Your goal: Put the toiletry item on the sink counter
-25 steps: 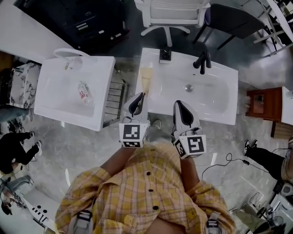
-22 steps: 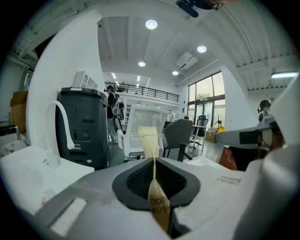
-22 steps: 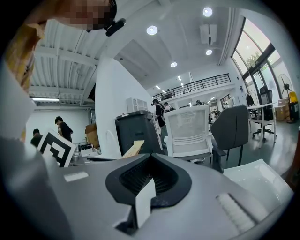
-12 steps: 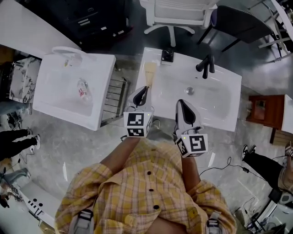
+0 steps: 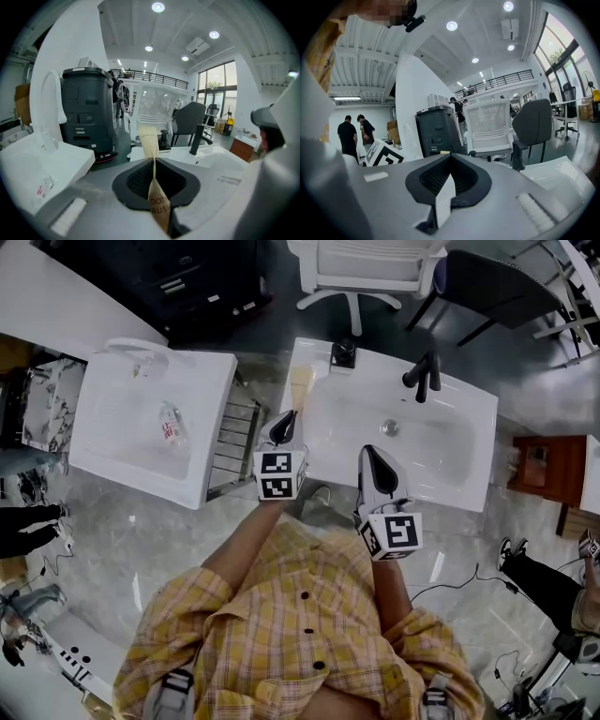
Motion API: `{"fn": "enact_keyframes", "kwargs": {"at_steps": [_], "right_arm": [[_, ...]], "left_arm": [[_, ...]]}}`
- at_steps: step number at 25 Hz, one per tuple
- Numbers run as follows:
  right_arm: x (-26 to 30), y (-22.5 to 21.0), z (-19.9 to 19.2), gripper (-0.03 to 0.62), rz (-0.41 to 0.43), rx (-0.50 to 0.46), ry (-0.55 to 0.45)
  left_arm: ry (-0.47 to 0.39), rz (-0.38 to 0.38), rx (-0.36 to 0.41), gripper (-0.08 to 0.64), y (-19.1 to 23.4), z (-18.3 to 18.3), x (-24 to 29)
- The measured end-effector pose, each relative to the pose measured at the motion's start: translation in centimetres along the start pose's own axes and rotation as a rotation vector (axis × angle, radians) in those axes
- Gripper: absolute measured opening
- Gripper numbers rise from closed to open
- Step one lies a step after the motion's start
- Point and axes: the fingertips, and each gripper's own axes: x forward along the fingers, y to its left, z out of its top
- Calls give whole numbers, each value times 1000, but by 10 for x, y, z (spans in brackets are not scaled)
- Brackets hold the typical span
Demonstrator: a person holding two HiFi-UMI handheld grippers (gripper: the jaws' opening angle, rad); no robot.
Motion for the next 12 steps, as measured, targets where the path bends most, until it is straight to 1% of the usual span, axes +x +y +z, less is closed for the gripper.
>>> {"fn": "enact_keyframes", "kwargs": {"at_steps": [4,12], "right_arm": [[0,-1,-4,0,3,-10,10],[-4,-3,-15,0,0,-17,25]], "left_arm": [[33,15,-15,14,10,-11,15],[80,35,25,14,20,-33,42]]}}
